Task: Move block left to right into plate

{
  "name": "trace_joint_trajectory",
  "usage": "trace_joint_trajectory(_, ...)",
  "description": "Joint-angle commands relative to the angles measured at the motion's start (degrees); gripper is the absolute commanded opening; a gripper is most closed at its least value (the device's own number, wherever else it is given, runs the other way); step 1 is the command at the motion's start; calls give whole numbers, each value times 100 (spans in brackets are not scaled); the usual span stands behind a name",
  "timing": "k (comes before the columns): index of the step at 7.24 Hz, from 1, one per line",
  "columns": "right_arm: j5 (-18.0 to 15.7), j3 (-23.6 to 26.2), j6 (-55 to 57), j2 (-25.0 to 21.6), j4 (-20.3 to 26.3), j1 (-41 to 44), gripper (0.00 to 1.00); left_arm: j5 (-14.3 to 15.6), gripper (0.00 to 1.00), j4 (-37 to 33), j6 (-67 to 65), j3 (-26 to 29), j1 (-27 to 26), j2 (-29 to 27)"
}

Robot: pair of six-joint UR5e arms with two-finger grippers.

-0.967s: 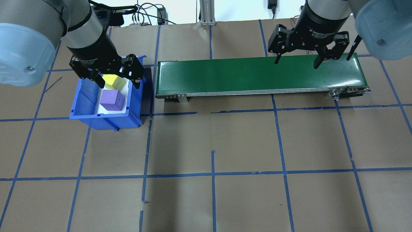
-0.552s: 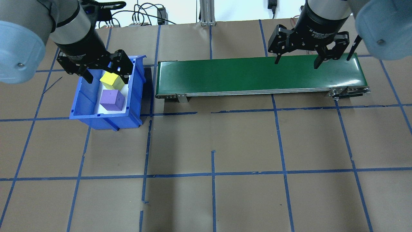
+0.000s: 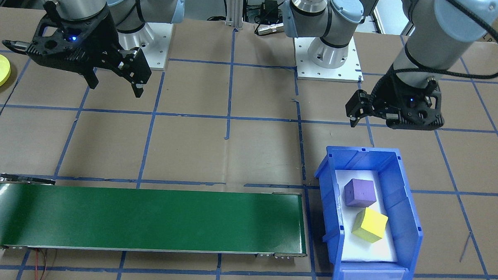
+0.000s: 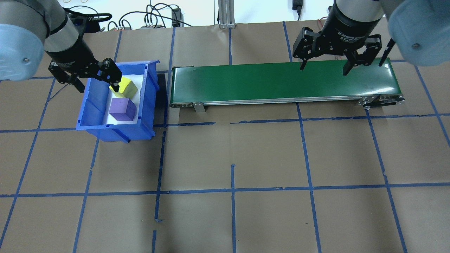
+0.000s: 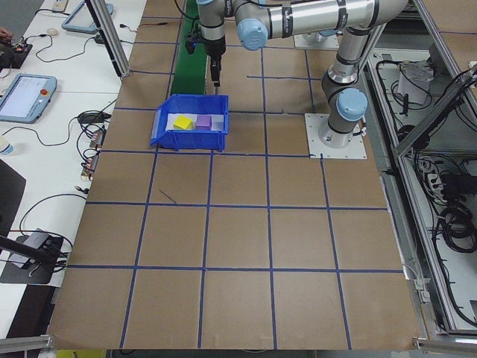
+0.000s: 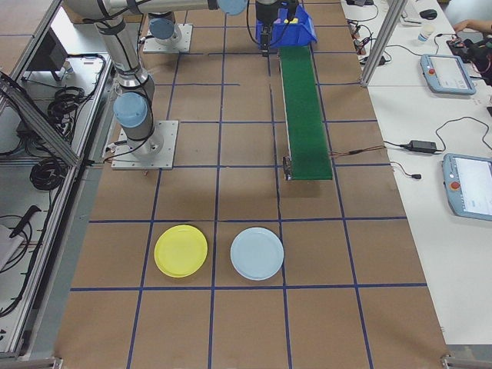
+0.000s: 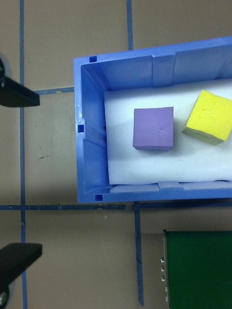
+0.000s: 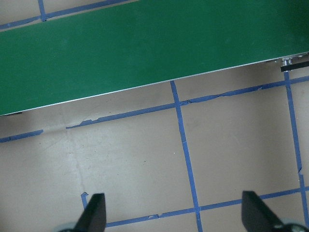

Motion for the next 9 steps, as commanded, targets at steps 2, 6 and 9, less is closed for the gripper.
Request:
trace_joint_trajectory(2, 0, 0, 8, 0, 0, 0, 100, -9, 100, 1522, 40, -430, 59, -759)
trace_joint_trajectory(6, 0, 0, 8, 0, 0, 0, 100, 34, 100, 1824, 75, -800, 59, -1165)
trace_joint_trajectory(9, 0, 9, 8, 0, 0, 0, 100, 43, 100, 1825, 232, -845, 181, -1253)
